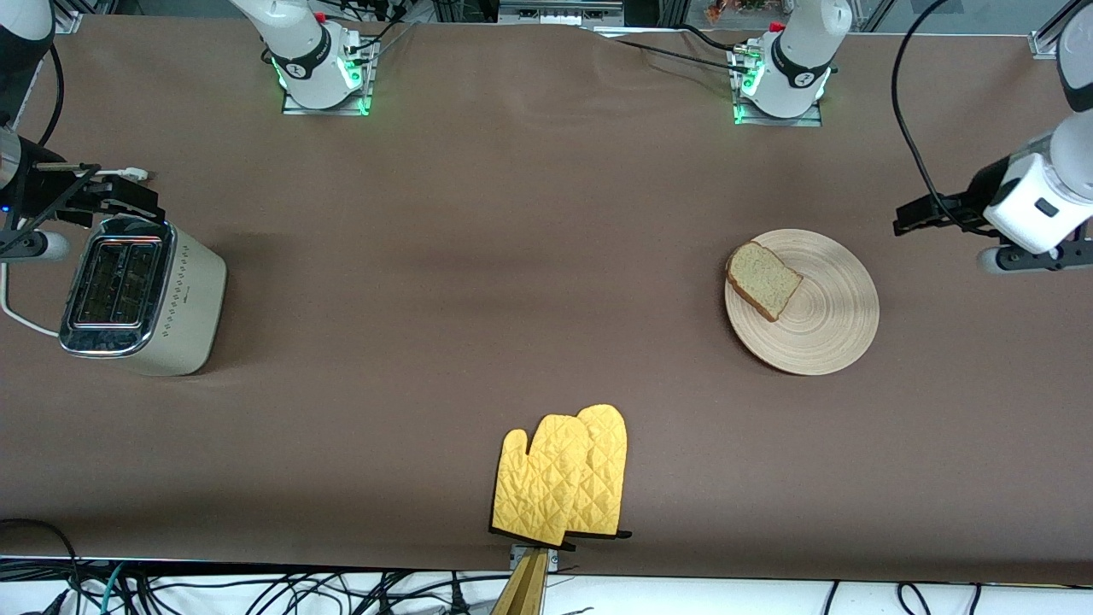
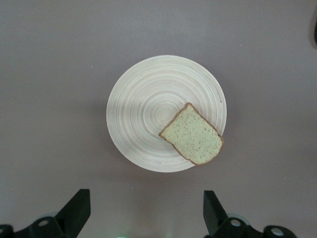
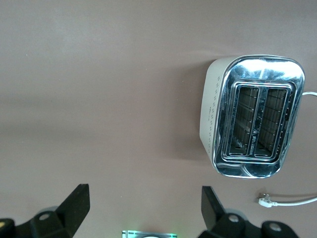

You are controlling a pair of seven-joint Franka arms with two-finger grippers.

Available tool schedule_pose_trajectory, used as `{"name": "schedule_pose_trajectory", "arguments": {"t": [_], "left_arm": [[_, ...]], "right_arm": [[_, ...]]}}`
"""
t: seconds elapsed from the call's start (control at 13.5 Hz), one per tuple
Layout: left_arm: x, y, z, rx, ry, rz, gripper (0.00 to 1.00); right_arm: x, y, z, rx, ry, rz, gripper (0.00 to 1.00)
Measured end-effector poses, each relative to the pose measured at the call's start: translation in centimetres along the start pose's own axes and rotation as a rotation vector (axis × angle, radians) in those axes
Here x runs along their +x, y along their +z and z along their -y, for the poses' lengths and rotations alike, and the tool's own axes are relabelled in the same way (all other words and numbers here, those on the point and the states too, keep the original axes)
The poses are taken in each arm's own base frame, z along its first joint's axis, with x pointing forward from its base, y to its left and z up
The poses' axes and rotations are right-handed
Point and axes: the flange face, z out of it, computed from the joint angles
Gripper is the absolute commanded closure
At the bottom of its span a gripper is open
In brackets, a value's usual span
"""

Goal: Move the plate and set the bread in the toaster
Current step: 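Lower the left gripper toward the wooden plate's rim, then grasp the wooden plate's rim with the left gripper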

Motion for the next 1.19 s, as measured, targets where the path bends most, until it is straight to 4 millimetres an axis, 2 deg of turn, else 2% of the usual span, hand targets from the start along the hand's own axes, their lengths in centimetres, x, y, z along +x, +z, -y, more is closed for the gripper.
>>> {"name": "schedule_pose_trajectory", "arguments": {"t": [0.22,0.45,0.74,0.89,1.04,1.19], "left_arm": [[1.9,2.2,3.3,-0.079,0.035,0.005,0.00],[3.9,6.2,7.0,-0.163,0.072,0.044,0.00],[6.9,15.2,15.8,-0.289,0.099,0.065,0.00],[7.6,19.5,18.7,-0.344,0.111,0.071,0.00],[8.0,24.1,21.0,-0.410,0.144,0.081,0.00],[7.8,27.8,22.7,-0.474,0.149,0.098,0.00]], "right_arm": [[0.0,0.0,0.0,0.000,0.001,0.000,0.00],[0.0,0.0,-0.1,0.000,0.001,0.000,0.00],[0.0,0.0,-0.1,0.001,0.001,0.000,0.00],[0.0,0.0,-0.1,0.001,0.002,0.000,0.00],[0.0,0.0,-0.2,0.001,0.004,0.000,0.00],[0.0,0.0,-0.3,0.001,0.006,0.000,0.00]]}}
